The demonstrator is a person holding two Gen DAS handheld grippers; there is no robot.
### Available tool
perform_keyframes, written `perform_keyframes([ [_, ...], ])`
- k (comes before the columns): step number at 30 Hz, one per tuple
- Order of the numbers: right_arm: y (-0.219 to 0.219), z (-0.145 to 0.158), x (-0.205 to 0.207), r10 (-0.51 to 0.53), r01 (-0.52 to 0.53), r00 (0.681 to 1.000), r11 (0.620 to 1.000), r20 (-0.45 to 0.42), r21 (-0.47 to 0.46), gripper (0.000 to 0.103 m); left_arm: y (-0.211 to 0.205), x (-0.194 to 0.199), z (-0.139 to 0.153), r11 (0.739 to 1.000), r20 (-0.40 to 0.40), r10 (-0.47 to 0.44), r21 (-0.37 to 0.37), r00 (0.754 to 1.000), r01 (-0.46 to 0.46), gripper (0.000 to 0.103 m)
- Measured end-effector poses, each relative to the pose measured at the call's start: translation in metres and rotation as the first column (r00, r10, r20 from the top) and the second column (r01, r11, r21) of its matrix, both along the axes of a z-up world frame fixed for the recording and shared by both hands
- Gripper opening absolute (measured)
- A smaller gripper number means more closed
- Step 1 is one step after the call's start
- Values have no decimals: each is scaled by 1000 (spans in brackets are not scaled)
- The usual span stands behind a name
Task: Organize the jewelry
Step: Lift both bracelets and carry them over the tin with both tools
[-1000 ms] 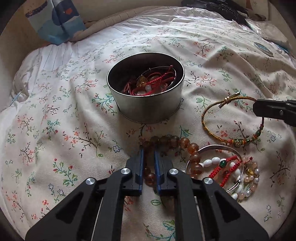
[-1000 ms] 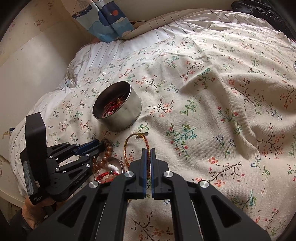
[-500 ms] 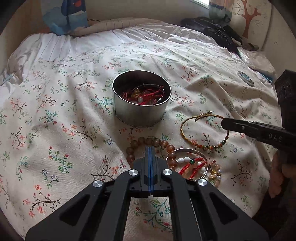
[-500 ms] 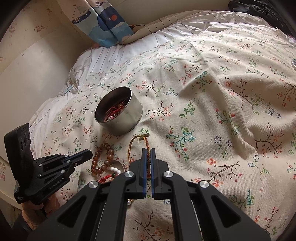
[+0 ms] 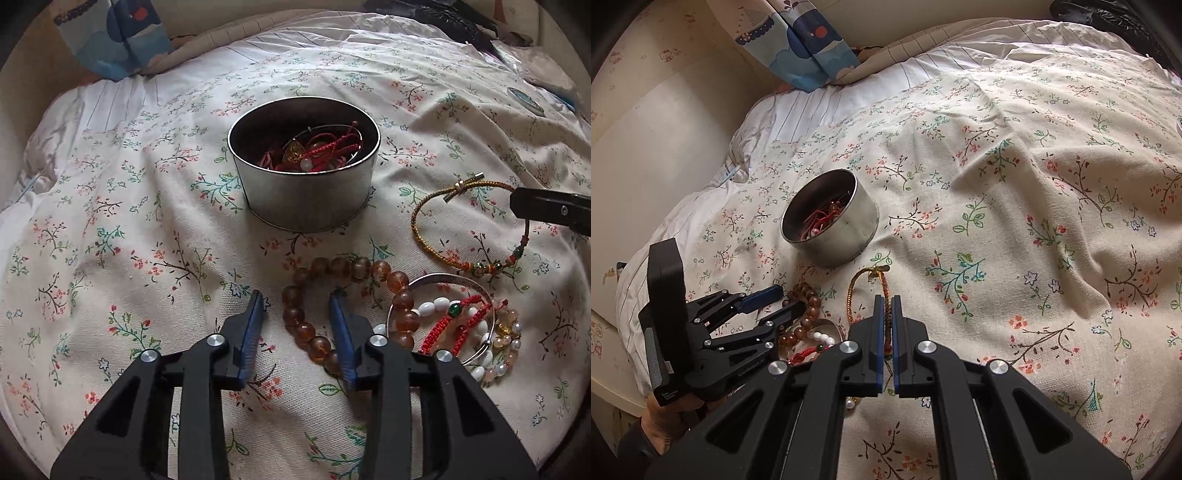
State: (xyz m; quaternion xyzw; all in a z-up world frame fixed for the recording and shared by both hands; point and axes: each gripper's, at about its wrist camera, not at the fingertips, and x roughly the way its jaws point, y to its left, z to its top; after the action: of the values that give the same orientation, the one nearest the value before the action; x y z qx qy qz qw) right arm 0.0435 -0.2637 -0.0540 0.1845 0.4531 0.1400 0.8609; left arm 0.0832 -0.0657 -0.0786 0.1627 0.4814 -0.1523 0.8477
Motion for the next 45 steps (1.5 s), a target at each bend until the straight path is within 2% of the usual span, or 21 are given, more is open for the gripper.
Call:
perform_keyframes([
  [1, -1, 0, 0, -1, 1, 1000, 1000, 0, 2, 4, -2, -1, -1, 1000, -13, -11, -2, 1000, 11, 11],
  [3, -1, 1, 0, -3, 3, 1000, 1000, 5, 7, 4, -5, -5, 1, 1000, 0, -19, 19, 1000, 19, 10],
  [4, -2, 1, 0, -5, 5, 1000, 1000, 11, 12, 4, -3, -6, 5, 1000, -4, -16, -3, 1000, 16, 10],
  [7, -5, 7, -3, -10, 7, 999, 998, 46, 58, 4, 10, -13, 28, 993, 18, 20, -120, 1000, -18, 10],
  [11, -4, 22, -8, -1, -11, 992, 995, 125, 96, 4, 26, -24, 61, 952, 60, 67, -303, 996, -46, 10],
  [15, -1, 36, -12, 10, -34, 980, 993, 199, 114, 4, 27, -29, 81, 918, 110, 93, -394, 990, -43, 10],
  [23, 1, 50, -13, 10, -60, 963, 982, 268, 178, 4, 26, -30, 104, 887, 182, 163, -458, 970, -63, 10],
  [26, 2, 52, -11, 8, -65, 961, 979, 278, 195, 4, 21, -28, 108, 884, 197, 170, -463, 966, -61, 10],
  [33, 0, 57, -2, -4, -72, 955, 967, 296, 246, 4, 5, -25, 115, 907, 255, 170, -417, 952, -50, 10],
  [37, 0, 59, 7, -10, -74, 952, 963, 307, 259, 4, 1, -23, 118, 910, 276, 179, -411, 944, -53, 10],
  [41, 3, 61, 17, -10, -77, 949, 962, 316, 262, 4, 0, -18, 123, 903, 293, 188, -428, 937, -48, 10],
  [45, 7, 64, 26, -11, -80, 946, 961, 324, 265, 4, 0, -9, 127, 880, 297, 207, -472, 932, -45, 10],
])
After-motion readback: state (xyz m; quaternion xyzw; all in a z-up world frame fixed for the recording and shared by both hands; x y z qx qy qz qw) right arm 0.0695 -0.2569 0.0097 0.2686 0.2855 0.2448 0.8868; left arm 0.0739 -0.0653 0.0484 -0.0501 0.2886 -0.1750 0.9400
